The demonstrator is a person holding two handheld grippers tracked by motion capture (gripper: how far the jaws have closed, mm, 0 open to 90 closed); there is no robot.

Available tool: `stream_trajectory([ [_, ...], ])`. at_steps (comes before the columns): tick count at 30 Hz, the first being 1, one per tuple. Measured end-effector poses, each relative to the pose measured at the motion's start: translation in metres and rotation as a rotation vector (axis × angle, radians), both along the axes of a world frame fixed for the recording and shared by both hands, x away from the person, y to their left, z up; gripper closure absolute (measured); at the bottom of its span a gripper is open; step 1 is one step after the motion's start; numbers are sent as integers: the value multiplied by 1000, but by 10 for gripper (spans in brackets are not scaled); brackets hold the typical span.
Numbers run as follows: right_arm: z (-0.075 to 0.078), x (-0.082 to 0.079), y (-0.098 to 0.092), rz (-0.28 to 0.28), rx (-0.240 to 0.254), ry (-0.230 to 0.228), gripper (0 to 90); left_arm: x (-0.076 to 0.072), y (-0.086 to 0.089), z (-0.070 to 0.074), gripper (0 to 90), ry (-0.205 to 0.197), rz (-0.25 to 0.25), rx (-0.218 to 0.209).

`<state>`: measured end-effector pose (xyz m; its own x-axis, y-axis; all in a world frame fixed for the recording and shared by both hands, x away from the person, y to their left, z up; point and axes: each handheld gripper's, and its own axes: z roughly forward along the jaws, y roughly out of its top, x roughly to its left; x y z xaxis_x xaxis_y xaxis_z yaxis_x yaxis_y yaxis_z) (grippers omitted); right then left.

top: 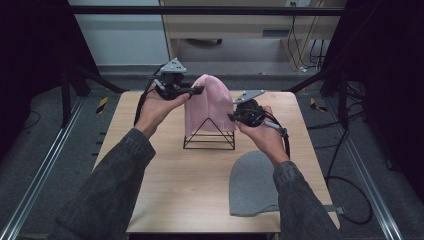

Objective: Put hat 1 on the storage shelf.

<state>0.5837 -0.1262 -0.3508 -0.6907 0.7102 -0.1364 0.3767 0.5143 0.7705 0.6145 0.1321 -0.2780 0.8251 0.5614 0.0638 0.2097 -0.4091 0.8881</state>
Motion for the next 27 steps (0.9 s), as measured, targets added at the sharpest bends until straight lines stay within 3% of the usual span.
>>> stream_trajectory([
  [13, -18, 1, -3, -8, -4, 54, 813, -7, -9, -12, 765, 16, -18, 33],
  [14, -18, 0, -4, -13, -5, 57, 782, -7, -9, -12, 765, 19, -15, 34],
  [15, -18, -1, -6, -29, -3, 54, 680, -7, -9, -13, 766, 23, -9, 35],
  [20, -19, -12, -17, -63, 2, 43, 536, -8, -10, -19, 766, 37, -15, 56],
  [27, -23, -27, -39, -90, 4, 39, 474, -12, -8, -28, 766, 54, -12, 46],
])
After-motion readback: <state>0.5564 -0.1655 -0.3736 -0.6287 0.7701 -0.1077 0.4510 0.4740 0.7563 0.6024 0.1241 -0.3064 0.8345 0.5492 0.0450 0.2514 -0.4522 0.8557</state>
